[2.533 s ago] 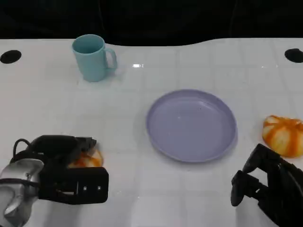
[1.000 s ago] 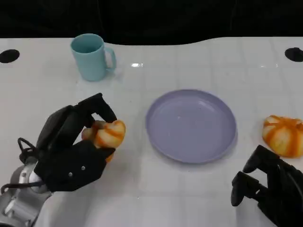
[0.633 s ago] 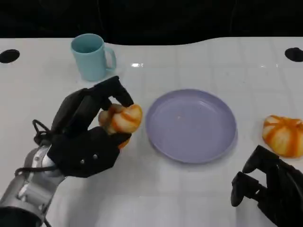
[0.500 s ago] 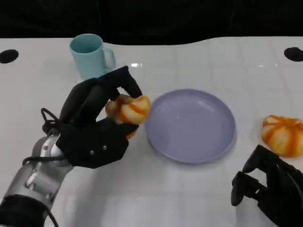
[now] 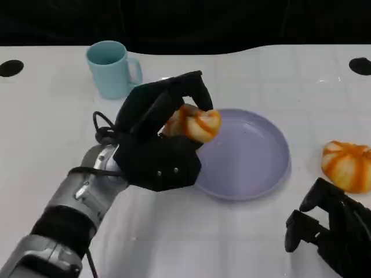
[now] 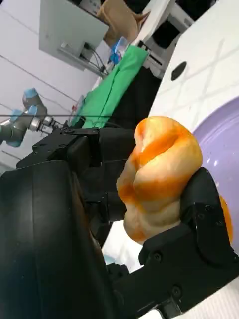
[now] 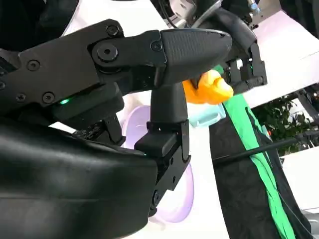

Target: Grasp the bread from the table and place it into the plate.

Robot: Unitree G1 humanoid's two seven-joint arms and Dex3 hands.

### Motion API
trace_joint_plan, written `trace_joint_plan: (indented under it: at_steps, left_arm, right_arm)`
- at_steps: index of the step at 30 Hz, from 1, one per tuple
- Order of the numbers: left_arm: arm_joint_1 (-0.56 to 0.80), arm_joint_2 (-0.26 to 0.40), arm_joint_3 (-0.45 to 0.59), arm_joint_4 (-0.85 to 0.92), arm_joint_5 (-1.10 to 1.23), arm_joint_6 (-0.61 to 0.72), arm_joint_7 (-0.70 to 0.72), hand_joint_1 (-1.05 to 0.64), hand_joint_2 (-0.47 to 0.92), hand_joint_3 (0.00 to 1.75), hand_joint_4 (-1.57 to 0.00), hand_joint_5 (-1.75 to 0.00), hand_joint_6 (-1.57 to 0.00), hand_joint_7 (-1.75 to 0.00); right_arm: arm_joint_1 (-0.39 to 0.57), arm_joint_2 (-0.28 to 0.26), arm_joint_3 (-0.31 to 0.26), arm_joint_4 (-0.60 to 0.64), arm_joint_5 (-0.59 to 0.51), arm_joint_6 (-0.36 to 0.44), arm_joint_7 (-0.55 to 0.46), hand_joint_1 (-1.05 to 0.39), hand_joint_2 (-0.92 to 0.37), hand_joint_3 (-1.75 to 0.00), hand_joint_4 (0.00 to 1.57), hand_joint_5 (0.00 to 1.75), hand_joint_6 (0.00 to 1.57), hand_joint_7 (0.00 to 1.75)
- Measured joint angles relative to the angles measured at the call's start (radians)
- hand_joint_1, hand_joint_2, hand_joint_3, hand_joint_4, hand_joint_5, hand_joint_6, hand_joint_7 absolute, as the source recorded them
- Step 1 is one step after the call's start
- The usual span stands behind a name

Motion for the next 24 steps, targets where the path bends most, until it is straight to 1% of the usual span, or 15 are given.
trace_joint_plan:
  at_steps: [6, 9, 15, 19, 20, 21, 22, 23, 24]
  left_arm:
    - [-0.089, -0.048, -0.046, 0.153, 0.046, -0.028, 0.059, -0.18, 0.36, 1.48, -0.95, -1.75, -0.74, -1.75]
    - [-0.135, -0.069, -0.061, 0.219, 0.057, -0.031, 0.061, -0.19, 0.43, 1.41, -0.95, -1.75, -0.74, -1.75]
    - [-0.174, -0.095, -0.088, 0.294, 0.067, -0.028, 0.064, -0.19, 0.44, 1.37, -0.95, -1.75, -0.74, -1.75]
    - [-0.199, -0.111, -0.118, 0.351, 0.097, -0.016, 0.082, -0.21, 0.49, 1.29, -0.93, -1.75, -0.74, -1.75]
    - [-0.205, -0.113, -0.125, 0.364, 0.097, -0.016, 0.082, -0.21, 0.5, 1.24, -0.87, -1.73, -0.73, -1.63]
    - [-0.211, -0.116, -0.128, 0.376, 0.097, -0.016, 0.076, -0.21, 0.54, 1.19, -0.83, -1.69, -0.73, -1.52]
    - [-0.218, -0.117, -0.129, 0.387, 0.095, -0.017, 0.058, -0.23, 0.64, 0.99, -0.76, -1.5, -0.72, -1.23]
    - [-0.224, -0.117, -0.129, 0.394, 0.091, -0.017, 0.029, -0.24, 0.69, 0.9, -0.74, -1.43, -0.73, -1.11]
    - [-0.229, -0.117, -0.129, 0.4, 0.084, -0.017, -0.004, -0.26, 0.77, 0.71, -0.67, -1.24, -0.67, -0.86]
  right_arm:
    - [0.003, -0.001, -0.003, -0.005, 0.0, 0.001, 0.0, -0.58, -0.92, -0.36, 0.73, 1.75, 0.57, 1.62]
    - [0.004, -0.001, -0.002, -0.007, 0.0, 0.002, -0.001, -0.58, -0.92, -0.36, 0.73, 1.75, 0.56, 1.62]
    - [0.005, 0.0, -0.002, -0.008, 0.0, 0.002, -0.001, -0.59, -0.92, -0.36, 0.73, 1.75, 0.56, 1.62]
    - [0.006, 0.0, -0.002, -0.009, 0.0, 0.003, -0.001, -0.59, -0.92, -0.34, 0.73, 1.75, 0.57, 1.61]
    - [0.006, 0.0, -0.002, -0.011, 0.0, 0.004, -0.002, -0.59, -0.92, -0.34, 0.73, 1.75, 0.57, 1.61]
    - [0.008, 0.001, -0.002, -0.014, 0.001, 0.008, -0.005, -0.59, -0.92, -0.34, 0.73, 1.75, 0.57, 1.61]
    - [0.008, 0.002, -0.002, -0.017, 0.001, 0.012, -0.007, -0.59, -0.92, -0.34, 0.72, 1.75, 0.57, 1.61]
    - [0.009, 0.002, -0.002, -0.018, 0.003, 0.015, -0.009, -0.59, -0.92, -0.34, 0.72, 1.75, 0.57, 1.61]
    - [0.009, 0.002, -0.002, -0.019, 0.004, 0.017, -0.009, -0.58, -0.92, -0.35, 0.72, 1.75, 0.56, 1.61]
